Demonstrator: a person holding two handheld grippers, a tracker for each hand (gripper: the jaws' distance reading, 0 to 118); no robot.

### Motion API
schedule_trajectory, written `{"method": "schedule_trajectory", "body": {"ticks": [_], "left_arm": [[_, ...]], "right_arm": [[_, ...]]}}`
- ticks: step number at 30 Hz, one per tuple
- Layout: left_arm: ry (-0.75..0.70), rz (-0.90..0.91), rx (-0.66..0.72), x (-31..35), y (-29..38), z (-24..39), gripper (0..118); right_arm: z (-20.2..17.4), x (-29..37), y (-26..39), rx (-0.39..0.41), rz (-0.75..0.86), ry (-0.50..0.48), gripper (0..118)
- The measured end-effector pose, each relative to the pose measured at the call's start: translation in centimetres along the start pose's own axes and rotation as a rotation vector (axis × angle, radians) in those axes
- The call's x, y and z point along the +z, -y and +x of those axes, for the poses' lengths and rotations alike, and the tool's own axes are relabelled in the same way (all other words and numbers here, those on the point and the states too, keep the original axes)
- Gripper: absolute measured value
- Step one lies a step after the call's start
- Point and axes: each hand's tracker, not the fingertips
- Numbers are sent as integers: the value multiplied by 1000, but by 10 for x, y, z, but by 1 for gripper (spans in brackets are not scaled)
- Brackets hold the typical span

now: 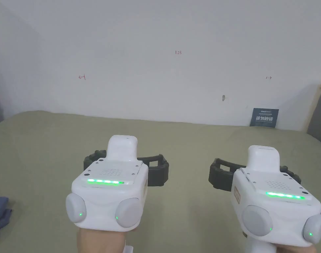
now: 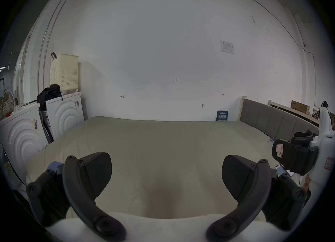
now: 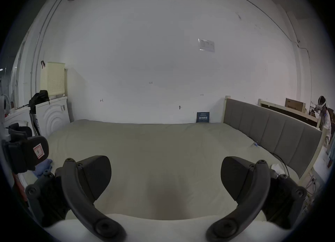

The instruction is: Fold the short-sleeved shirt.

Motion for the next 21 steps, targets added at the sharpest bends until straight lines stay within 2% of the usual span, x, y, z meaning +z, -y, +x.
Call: {"method": "schedule_trajectory", "body": {"ticks": [2,7,15,21], "left_arm": [[-4,-2,-2,-1,0,-1,118],[-15,-1,-2,-2,-1,-2,118],[-20,-1,-7,-1,-2,-4,118],[-24,7,-3,0,-4,-7,118]], "right_arm": [[2,2,-2,-16,-19,-34,118],[-4,5,1,48,38,-26,118],[-7,8,5,62,83,-21,118],[-7,11,4,72,86,-52,118]]}}
